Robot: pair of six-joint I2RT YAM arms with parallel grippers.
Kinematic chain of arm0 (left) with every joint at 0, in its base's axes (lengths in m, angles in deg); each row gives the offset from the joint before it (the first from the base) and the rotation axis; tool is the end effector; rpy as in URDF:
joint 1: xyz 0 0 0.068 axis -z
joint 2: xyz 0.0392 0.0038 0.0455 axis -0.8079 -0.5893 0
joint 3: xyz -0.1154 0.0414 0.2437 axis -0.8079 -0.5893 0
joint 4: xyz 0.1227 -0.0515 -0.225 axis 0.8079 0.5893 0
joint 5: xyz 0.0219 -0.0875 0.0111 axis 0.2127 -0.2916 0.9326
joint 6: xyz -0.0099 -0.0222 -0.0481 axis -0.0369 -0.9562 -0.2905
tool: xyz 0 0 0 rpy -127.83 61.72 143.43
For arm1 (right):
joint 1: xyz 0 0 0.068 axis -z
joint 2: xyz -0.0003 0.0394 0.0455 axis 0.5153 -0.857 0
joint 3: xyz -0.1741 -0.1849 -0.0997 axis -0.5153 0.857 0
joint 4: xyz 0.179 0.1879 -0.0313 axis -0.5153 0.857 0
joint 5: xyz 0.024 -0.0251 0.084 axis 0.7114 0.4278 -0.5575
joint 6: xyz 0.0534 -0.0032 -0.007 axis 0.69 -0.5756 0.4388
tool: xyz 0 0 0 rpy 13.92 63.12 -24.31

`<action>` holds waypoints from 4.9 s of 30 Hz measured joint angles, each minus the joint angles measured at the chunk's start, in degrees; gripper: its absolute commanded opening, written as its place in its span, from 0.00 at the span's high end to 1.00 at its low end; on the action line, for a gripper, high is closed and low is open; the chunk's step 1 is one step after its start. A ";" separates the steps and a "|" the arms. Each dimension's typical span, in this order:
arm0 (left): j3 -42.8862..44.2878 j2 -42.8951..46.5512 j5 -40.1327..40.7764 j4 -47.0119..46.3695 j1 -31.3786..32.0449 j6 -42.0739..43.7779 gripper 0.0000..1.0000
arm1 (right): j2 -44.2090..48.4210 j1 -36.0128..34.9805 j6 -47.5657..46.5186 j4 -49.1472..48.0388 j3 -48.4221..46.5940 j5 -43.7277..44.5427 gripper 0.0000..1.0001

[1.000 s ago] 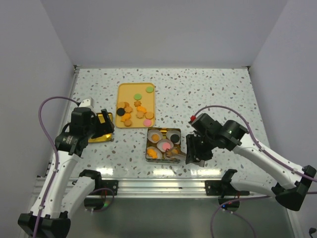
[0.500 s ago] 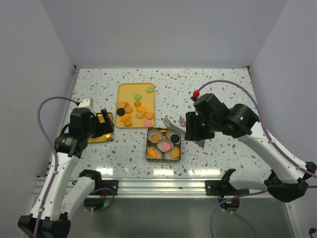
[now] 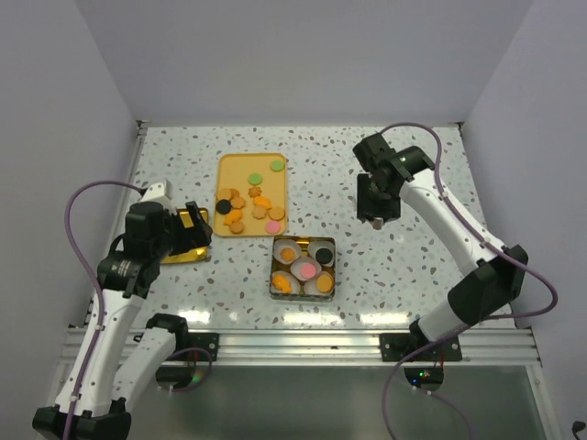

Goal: Pack the cookies

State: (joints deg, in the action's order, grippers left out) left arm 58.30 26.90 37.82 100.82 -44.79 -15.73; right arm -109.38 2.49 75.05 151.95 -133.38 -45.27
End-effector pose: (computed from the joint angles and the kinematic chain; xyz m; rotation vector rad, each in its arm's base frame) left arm 0.1391 -0.0214 0.3141 -0.3381 2.2042 -0.3086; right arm 0.2518 0.1279 0.3471 0.0934 2.7555 -0.0532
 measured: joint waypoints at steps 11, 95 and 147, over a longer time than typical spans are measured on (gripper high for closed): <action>-0.83 0.92 -0.48 -0.61 0.26 0.11 0.00 | -10.01 7.56 -3.39 -13.51 10.54 0.46 0.55; 3.76 -52.19 12.83 -11.80 1.51 8.74 0.47 | 18.67 4.92 -1.44 -2.27 9.92 -9.14 0.01; 54.66 -37.77 -25.07 -2.34 0.28 -12.79 1.00 | 2.97 7.61 22.49 -49.27 -6.58 -50.93 0.01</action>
State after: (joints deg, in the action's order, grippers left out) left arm 112.97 -10.87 12.75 98.49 -44.50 -28.52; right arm -106.40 10.09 97.54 102.69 -139.96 -96.20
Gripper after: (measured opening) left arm 0.020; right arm 0.986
